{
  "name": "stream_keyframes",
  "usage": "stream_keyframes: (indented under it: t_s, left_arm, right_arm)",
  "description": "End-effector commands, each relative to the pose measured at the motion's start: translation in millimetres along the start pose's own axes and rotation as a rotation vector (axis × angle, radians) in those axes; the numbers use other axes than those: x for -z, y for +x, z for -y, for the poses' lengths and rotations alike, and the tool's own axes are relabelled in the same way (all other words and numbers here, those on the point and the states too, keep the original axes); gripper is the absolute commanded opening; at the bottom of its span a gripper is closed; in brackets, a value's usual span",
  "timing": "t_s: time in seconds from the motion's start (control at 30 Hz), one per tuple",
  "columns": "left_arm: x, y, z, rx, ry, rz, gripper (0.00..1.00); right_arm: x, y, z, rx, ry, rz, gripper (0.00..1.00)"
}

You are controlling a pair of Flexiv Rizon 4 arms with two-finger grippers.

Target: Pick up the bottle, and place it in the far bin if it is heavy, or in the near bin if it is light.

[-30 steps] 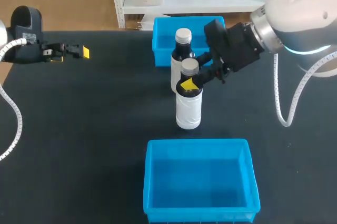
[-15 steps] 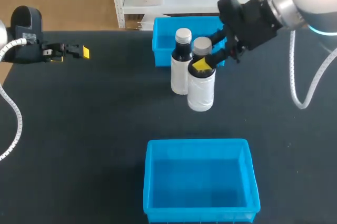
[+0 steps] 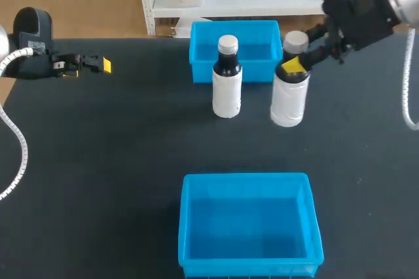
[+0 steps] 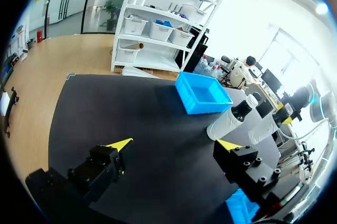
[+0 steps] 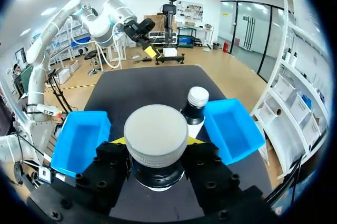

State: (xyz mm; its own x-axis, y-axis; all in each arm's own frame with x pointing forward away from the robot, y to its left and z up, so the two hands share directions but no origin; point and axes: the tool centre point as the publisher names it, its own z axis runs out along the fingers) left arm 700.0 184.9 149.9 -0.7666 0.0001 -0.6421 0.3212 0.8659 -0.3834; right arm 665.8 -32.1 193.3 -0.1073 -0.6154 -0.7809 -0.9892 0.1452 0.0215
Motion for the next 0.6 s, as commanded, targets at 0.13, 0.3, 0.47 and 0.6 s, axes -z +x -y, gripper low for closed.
stream_keyframes:
  t_s: [0.13, 0.3, 0.47, 0.6]
  left_arm:
    - [0, 0.0, 0.0, 0.000, 0.000, 0.000, 1.00]
    - [0, 0.0, 0.0, 0.000, 0.000, 0.000, 1.00]
    - [0, 0.0, 0.0, 0.000, 0.000, 0.000, 1.00]
    - [0, 0.0, 0.0, 0.000, 0.000, 0.000, 1.00]
  right_arm:
    - [30, 18, 0, -0.013, 0.038, 0.008, 0.00]
    - [42, 29, 3, -0.028, 0.061, 0.006, 0.00]
    - [50, 39, 5, -0.042, 0.073, 0.002, 0.00]
    - [53, 45, 8, -0.049, 0.078, 0.000, 0.00]
